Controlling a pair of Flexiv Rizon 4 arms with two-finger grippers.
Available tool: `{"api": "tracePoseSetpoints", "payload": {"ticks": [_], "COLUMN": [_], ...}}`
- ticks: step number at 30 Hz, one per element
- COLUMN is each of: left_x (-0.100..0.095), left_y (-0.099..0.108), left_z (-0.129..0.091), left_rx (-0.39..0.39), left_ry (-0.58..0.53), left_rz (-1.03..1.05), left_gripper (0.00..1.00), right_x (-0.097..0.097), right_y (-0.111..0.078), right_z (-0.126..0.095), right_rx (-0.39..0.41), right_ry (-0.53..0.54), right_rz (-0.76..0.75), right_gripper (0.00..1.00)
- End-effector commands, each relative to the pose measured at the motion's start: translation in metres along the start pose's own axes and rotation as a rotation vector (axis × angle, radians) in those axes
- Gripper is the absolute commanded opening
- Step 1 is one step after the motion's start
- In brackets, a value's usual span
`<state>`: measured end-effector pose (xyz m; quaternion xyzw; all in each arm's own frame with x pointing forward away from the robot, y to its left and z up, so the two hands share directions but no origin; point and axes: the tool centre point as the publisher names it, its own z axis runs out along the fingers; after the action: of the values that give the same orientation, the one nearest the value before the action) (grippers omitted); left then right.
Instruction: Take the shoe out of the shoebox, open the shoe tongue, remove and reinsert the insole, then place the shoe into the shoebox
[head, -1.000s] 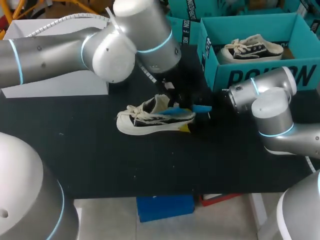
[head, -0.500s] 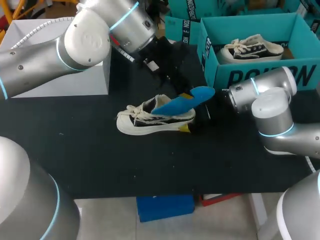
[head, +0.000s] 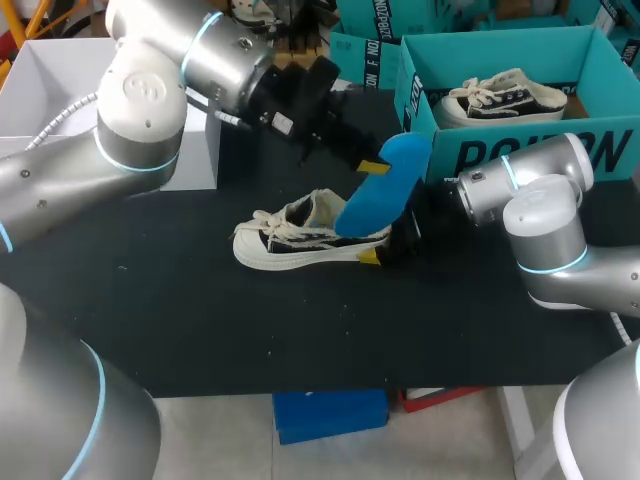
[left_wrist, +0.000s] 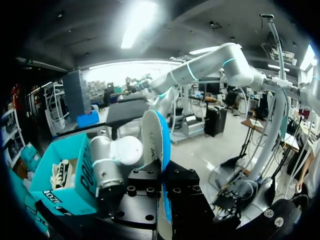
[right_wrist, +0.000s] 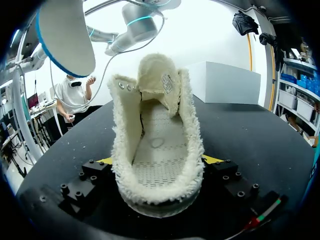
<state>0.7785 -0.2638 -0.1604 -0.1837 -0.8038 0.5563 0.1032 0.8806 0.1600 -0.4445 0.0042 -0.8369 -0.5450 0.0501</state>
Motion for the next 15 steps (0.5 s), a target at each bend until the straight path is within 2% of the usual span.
{"api": "tracePoseSetpoints", "payload": {"ticks": [1,3,15], "left_x": [0.0212,0.0254,0.0254], "left_y": [0.0024,0.0083,0.0083], "left_z": [-0.0031,-0.0063,-0.0063], "left_rx": [0.026,0.043,0.043], "left_ry": [-0.089,-0.091,-0.091], "left_rz": [-0.055,-0.095,-0.095], "left_gripper": [0.0,0.0,0.0], "right_x": [-0.0011,-0.0011,-0.0011], "right_y": [-0.0032,-0.0032,-0.0032], "right_z": [0.0011,0.0011,0.0011], "right_rx": [0.002,0.002,0.002], "right_ry": [0.001,0.001,0.001], "right_rz": [0.002,0.002,0.002], "right_gripper": [0.0,0.0,0.0]}}
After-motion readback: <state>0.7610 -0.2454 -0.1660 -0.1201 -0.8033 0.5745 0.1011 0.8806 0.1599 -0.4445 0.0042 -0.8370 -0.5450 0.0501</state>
